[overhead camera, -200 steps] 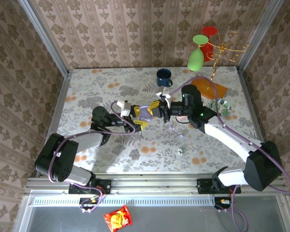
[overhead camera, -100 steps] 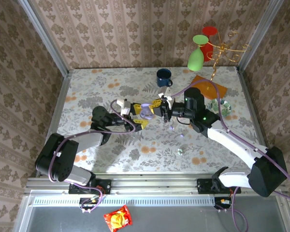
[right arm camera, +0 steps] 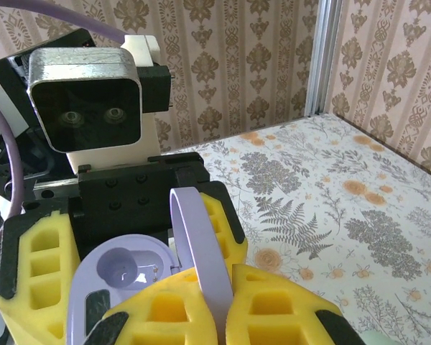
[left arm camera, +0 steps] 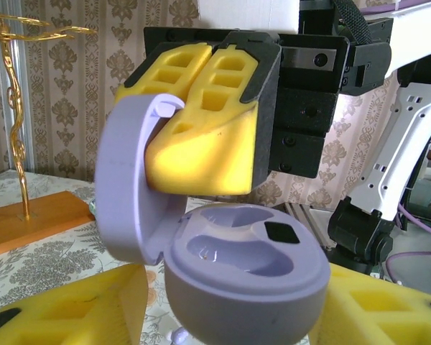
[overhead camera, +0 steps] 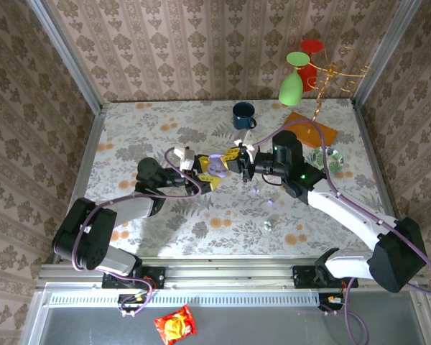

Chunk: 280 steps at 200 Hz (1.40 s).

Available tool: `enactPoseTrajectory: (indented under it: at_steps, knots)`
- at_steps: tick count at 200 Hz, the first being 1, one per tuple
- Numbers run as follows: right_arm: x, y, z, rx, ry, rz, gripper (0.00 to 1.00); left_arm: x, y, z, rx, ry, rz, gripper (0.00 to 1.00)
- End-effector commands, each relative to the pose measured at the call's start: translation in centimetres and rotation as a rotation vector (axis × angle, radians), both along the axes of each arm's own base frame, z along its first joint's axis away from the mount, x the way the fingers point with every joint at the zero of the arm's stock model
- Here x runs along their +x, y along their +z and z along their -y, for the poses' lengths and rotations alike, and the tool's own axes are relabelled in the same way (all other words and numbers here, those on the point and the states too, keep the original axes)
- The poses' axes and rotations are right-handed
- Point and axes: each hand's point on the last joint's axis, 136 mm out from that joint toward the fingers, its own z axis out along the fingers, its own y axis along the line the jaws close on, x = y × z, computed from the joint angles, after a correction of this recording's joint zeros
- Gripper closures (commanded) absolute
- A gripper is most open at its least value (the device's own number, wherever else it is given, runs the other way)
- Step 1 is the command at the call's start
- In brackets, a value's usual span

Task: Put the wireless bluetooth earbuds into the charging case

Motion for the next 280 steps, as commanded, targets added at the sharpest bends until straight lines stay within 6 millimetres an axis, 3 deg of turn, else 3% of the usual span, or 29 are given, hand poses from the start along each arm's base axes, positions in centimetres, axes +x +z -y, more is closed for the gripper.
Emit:
enactPoseTrajectory:
  at_steps: [1, 107, 155, 223, 248, 280]
  knots:
    - [0.39, -0.25, -0.02, -0.009, -0.024, 0.014, 1.00, 0.01, 1.05, 0.26, -0.019, -0.013, 0.024, 0.40]
    - [0.48, -0.66, -0.17, -0.018, -0.019, 0.004, 1.00, 0.07, 1.02, 0.30, -0.020, -0.013, 0.019, 0.44]
    - [0.43, -0.95, -0.16, -0.028, -0.016, 0.000, 1.00, 0.07, 1.02, 0.33, -0.018, -0.018, 0.014, 0.58]
    - [0.22, -0.70, -0.10, -0.026, -0.014, 0.004, 1.00, 0.13, 0.85, 0.31, -0.015, -0.021, 0.024, 0.65]
    - [0.12, -0.45, -0.07, -0.021, -0.013, 0.004, 1.00, 0.19, 0.87, 0.25, -0.016, -0.017, 0.034, 0.64]
    - [0.10, -0.39, -0.12, -0.022, -0.011, 0.002, 1.00, 0.20, 1.02, 0.17, -0.021, -0.006, 0.045, 0.55]
